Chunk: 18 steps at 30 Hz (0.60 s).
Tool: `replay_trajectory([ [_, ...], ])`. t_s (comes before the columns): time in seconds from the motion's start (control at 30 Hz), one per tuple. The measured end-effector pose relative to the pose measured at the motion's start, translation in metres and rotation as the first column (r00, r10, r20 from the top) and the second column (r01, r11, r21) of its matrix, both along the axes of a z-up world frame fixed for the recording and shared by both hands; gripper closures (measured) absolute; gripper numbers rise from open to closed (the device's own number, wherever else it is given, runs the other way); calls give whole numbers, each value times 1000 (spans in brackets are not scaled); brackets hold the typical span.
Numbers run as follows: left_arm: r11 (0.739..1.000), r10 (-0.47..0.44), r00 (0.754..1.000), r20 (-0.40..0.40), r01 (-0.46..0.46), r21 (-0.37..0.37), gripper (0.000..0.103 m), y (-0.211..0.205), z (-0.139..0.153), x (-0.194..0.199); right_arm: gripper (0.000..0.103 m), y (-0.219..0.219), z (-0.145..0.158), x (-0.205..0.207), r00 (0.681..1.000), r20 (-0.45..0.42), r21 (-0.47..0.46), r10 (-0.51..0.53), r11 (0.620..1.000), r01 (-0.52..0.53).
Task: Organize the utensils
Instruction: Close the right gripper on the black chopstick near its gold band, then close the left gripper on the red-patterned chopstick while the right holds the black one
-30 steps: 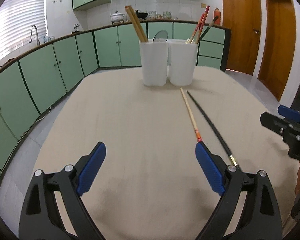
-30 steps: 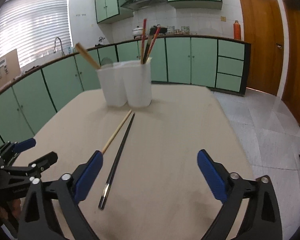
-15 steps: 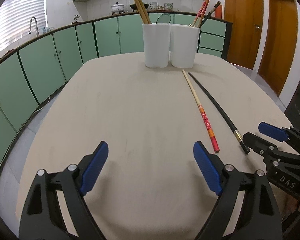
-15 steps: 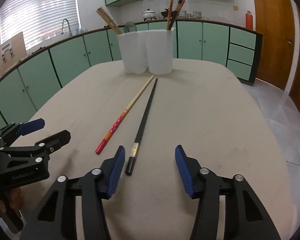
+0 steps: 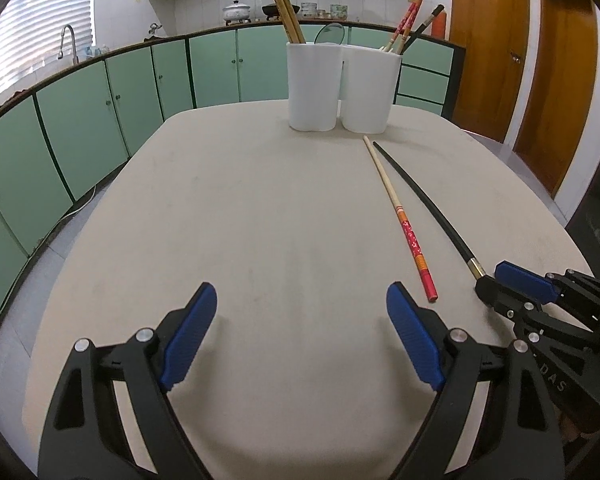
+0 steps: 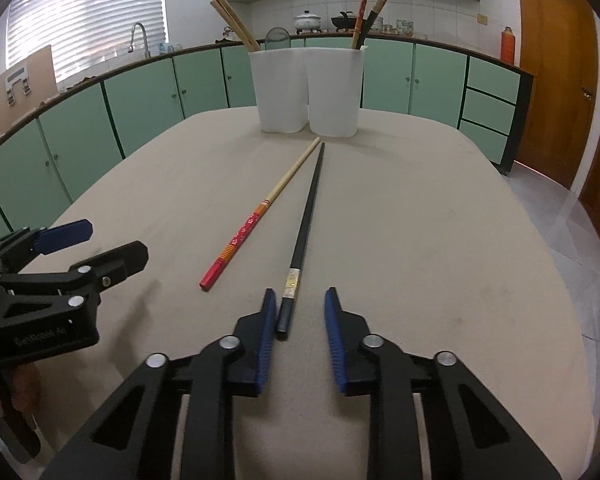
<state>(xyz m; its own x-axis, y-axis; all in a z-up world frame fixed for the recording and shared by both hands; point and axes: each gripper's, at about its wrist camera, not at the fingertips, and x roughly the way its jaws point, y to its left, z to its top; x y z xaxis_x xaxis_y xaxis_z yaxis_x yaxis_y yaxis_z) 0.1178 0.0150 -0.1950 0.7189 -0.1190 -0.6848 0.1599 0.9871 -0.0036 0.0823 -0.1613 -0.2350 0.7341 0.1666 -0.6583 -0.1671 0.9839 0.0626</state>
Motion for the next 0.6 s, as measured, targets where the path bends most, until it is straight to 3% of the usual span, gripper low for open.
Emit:
replay_trajectory([
  [0.1, 1000, -1, 1000, -1, 1, -5, 19, 0, 0, -1, 94, -1, 0, 1, 1000, -2, 5, 9, 1000, -9],
  [0.43, 999, -29, 1000, -6, 29, -30, 20, -12, 2, 0, 96, -16, 1, 4, 999, -25, 49, -24, 998, 25],
  [0.6, 996, -62, 998, -27, 60, -64, 26, -27, 0, 4, 96, -35, 2, 6, 996, -32, 73, -80, 994, 82],
])
